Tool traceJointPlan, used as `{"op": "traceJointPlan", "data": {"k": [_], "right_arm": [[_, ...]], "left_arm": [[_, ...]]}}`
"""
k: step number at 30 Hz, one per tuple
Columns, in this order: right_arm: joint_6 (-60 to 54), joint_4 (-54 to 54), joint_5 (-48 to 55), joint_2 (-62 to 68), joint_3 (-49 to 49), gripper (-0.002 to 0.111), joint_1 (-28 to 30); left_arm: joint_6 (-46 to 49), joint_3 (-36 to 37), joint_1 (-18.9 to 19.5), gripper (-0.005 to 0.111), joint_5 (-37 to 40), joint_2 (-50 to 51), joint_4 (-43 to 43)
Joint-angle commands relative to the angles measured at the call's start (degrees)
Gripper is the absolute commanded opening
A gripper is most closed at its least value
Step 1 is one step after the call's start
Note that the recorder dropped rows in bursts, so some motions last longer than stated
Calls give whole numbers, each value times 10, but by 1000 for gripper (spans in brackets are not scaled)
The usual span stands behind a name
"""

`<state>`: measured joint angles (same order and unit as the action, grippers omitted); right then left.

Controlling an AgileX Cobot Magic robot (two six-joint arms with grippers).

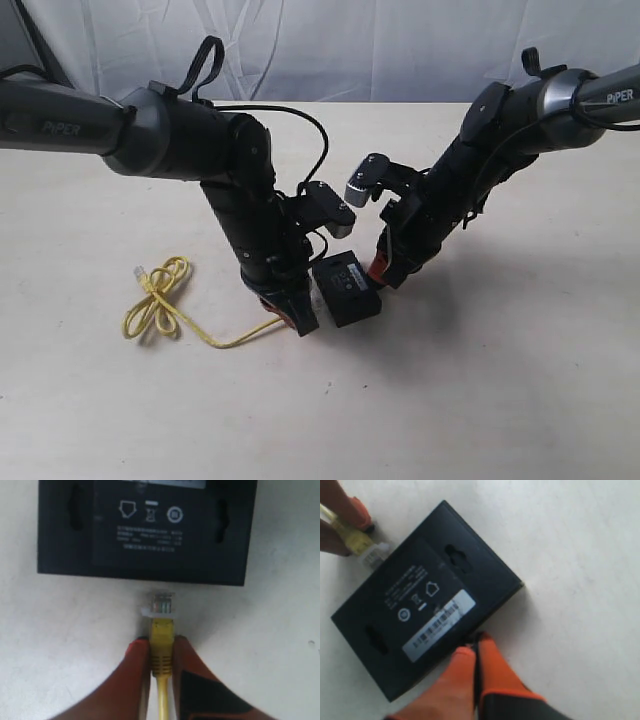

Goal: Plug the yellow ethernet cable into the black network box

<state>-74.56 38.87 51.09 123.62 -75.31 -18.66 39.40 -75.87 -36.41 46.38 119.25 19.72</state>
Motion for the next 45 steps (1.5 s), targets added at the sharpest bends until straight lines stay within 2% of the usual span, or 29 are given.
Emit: {"op": "traceJointPlan", "data": {"k": [1,18,29,33,45], "right_arm": [[-1,3,-6,0,2,-1,0],[-1,21,-8,0,2,-1,0],[-4,26,-7,0,2,-1,0],[-4,26,-5,0,2,-1,0],[-4,30,-5,0,2,-1,0]], "left_arm": [[1,-2,-3,0,-15,1,18],[2,-2,-3,0,-12,1,56],[-2,-2,-3,0,3,1,44],[-32,-2,-3,0,15,0,18],[-36,-2,-1,0,9,0,51]]}}
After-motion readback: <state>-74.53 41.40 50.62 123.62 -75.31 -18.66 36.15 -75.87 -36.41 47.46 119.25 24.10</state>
